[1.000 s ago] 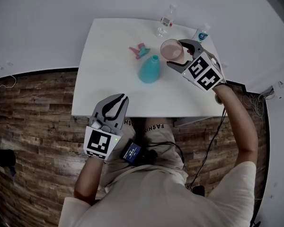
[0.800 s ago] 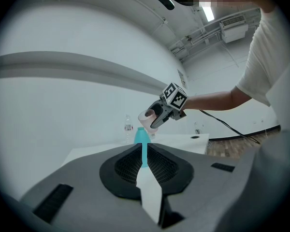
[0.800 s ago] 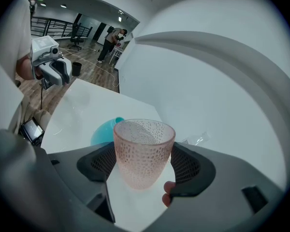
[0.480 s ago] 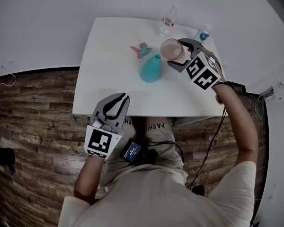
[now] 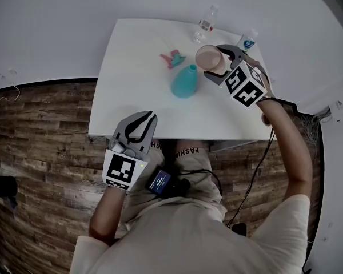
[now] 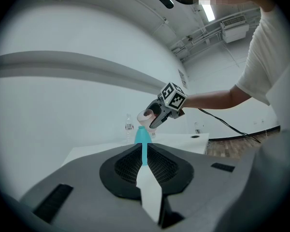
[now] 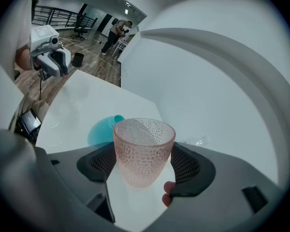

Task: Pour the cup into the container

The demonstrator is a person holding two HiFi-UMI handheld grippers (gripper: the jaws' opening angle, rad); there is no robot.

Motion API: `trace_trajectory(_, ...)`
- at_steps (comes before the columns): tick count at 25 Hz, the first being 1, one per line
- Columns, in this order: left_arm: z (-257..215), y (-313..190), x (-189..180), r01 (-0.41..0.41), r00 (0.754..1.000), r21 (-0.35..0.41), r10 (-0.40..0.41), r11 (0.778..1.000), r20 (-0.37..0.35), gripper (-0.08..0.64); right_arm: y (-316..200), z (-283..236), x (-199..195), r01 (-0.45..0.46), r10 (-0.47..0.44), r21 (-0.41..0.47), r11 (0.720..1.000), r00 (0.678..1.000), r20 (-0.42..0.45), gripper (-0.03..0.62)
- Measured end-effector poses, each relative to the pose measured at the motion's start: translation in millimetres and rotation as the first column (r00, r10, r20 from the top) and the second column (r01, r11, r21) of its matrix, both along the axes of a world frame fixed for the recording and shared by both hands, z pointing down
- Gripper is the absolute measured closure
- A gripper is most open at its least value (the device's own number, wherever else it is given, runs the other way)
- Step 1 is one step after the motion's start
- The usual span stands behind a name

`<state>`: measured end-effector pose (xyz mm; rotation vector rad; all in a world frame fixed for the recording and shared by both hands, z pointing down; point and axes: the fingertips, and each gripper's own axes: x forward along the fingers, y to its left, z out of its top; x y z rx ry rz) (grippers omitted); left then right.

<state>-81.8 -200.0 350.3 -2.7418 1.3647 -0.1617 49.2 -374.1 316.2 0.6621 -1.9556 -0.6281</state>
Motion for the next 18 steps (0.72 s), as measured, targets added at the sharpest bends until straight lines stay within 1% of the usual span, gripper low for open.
trace_trajectory(10, 0.6, 0.5, -1.5, 0.004, 1.000, -0.001, -0.004, 1.000, -0.005, 0.532, -1.3, -2.2, -0.7, 0.005, -0.004, 0.023, 1.000, 0.999, -0.044, 0.235)
trace_trajectory(18, 1.3, 1.4, -5.2, 0.009, 1.000, -0.001, -0.009, 1.000, -0.008, 0.532, -1.3, -4.2, -6.0, 0.010, -0.009, 0.026, 1.000, 0.998, -0.059, 0.235)
